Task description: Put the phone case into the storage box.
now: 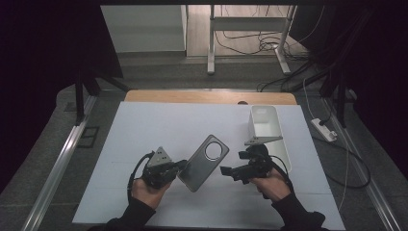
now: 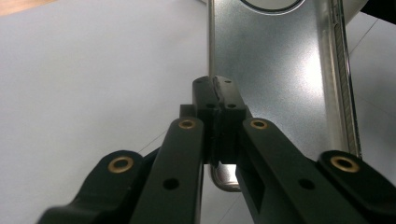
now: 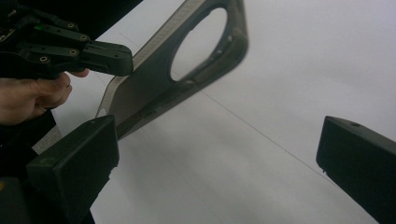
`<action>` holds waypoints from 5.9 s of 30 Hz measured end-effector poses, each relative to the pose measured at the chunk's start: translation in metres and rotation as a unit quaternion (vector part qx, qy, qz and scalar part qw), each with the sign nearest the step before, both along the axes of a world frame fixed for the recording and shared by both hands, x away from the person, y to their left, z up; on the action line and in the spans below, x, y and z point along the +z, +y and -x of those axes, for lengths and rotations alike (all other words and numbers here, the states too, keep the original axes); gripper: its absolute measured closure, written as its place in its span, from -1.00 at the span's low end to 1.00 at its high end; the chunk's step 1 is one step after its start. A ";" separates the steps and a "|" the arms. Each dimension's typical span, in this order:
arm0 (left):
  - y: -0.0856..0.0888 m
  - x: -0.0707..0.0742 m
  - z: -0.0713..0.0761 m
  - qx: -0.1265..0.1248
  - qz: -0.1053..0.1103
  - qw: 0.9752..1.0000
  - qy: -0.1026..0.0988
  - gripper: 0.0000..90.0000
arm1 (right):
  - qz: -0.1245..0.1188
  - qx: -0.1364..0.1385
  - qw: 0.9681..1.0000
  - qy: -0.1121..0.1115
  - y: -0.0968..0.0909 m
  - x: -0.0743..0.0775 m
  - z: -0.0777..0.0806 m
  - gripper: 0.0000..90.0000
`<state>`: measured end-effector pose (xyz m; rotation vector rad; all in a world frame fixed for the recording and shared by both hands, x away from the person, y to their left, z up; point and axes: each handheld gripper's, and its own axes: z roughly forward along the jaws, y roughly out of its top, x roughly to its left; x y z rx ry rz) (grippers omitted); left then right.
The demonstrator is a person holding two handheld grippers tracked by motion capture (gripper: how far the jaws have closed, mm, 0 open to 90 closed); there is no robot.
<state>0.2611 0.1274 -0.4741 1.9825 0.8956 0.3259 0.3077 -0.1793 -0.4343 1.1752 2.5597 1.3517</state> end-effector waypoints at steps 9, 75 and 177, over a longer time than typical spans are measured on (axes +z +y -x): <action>-0.003 0.000 0.000 -0.003 0.000 1.000 -0.002 0.99 | -0.016 0.007 1.000 0.019 0.015 -0.001 -0.005 -1.00; 0.024 -0.005 -0.006 -0.085 0.112 0.990 0.032 -0.92 | -0.072 0.106 0.991 0.029 0.030 -0.001 -0.006 0.89; -0.007 -0.008 -0.010 -0.187 0.022 0.976 0.111 0.87 | -0.007 0.101 0.989 -0.107 0.037 0.009 0.005 -1.00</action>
